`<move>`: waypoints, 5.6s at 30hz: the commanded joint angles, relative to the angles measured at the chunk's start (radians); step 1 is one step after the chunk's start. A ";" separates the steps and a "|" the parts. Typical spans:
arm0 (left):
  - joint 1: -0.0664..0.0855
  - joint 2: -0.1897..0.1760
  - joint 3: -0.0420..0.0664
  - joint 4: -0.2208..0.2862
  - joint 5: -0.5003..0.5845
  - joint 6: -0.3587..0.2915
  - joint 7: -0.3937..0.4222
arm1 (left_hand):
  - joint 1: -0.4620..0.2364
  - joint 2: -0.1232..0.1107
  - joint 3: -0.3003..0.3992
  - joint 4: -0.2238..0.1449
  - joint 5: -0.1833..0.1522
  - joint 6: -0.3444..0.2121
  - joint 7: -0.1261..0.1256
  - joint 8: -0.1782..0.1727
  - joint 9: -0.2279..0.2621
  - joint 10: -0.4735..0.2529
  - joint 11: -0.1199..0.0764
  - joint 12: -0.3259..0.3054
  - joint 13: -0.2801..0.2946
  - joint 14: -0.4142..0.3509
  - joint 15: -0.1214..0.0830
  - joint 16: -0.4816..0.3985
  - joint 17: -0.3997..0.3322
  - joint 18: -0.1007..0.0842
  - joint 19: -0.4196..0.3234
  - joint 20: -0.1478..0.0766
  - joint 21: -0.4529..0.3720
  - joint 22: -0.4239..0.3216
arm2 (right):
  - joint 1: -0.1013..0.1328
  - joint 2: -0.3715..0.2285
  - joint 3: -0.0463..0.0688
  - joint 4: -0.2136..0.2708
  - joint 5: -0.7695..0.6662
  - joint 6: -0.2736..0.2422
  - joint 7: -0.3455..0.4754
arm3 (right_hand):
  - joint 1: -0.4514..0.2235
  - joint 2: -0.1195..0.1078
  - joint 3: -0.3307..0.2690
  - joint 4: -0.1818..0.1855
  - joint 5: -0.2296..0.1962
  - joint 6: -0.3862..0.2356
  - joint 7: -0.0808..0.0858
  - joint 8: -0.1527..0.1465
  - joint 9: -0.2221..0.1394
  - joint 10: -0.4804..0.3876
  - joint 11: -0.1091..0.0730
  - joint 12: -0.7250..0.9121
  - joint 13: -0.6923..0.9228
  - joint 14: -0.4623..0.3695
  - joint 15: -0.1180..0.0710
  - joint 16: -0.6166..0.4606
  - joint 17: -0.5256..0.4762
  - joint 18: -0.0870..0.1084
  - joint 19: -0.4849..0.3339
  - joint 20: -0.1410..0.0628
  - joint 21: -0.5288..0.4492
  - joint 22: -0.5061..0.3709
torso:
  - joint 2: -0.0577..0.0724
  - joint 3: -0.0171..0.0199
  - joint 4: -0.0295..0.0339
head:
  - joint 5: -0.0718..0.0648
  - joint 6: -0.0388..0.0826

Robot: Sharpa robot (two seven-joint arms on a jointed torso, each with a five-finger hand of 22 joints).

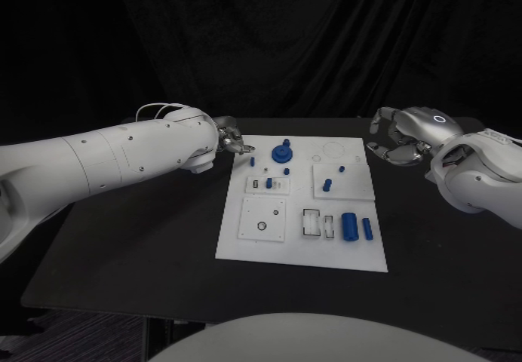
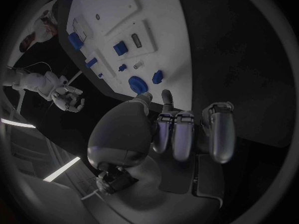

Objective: Assemble the parts on the task board

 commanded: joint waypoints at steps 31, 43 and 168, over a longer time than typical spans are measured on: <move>-0.007 0.044 0.001 -0.038 0.035 0.075 -0.029 | -0.010 -0.001 -0.005 -0.005 0.001 -0.003 0.003 -0.018 -0.011 0.106 0.009 0.003 0.263 0.104 0.011 0.003 0.263 -0.007 0.013 0.007 -0.017 0.201 | -0.003 0.004 0.001 -0.003 -0.010 0.021 -0.008 | 0.021 0.009 -0.018 0.003 -0.001 0.001 -0.005 0.007 -0.001 0.102 -0.008 0.003 0.263 0.105 -0.006 0.003 0.263 0.011 0.067 -0.006 0.002 0.238 | -0.001 0.0021 0.0002 | 0.004 0.000; -0.012 0.054 0.001 -0.043 0.036 0.056 0.002 | -0.008 0.000 -0.004 -0.006 0.001 -0.002 0.002 -0.020 -0.012 0.106 0.009 0.003 0.263 0.104 0.011 0.003 0.263 -0.007 0.012 0.007 -0.019 0.200 | -0.003 0.001 0.001 0.000 -0.010 0.030 -0.016 | 0.022 0.011 -0.019 0.004 -0.001 0.003 -0.005 0.007 -0.002 0.102 -0.008 0.003 0.263 0.105 -0.006 0.003 0.263 0.011 0.066 -0.006 0.002 0.238 | -0.001 0.0016 -0.0002 | 0.002 0.000; -0.026 0.000 0.001 0.009 0.041 0.051 0.039 | 0.028 -0.148 0.571 -0.228 0.097 0.043 -0.004 -0.059 0.011 0.106 0.001 0.003 0.263 0.104 0.004 0.003 0.263 0.003 -0.009 0.001 -0.074 0.189 | -0.003 -0.009 0.001 0.005 -0.010 0.074 -0.053 | 0.080 0.037 -0.022 -0.019 0.001 0.047 -0.010 -0.007 -0.023 0.102 -0.012 0.003 0.263 0.105 -0.010 0.003 0.263 0.012 0.063 -0.010 -0.004 0.236 | -0.002 0.0017 0.0011 | 0.005 0.000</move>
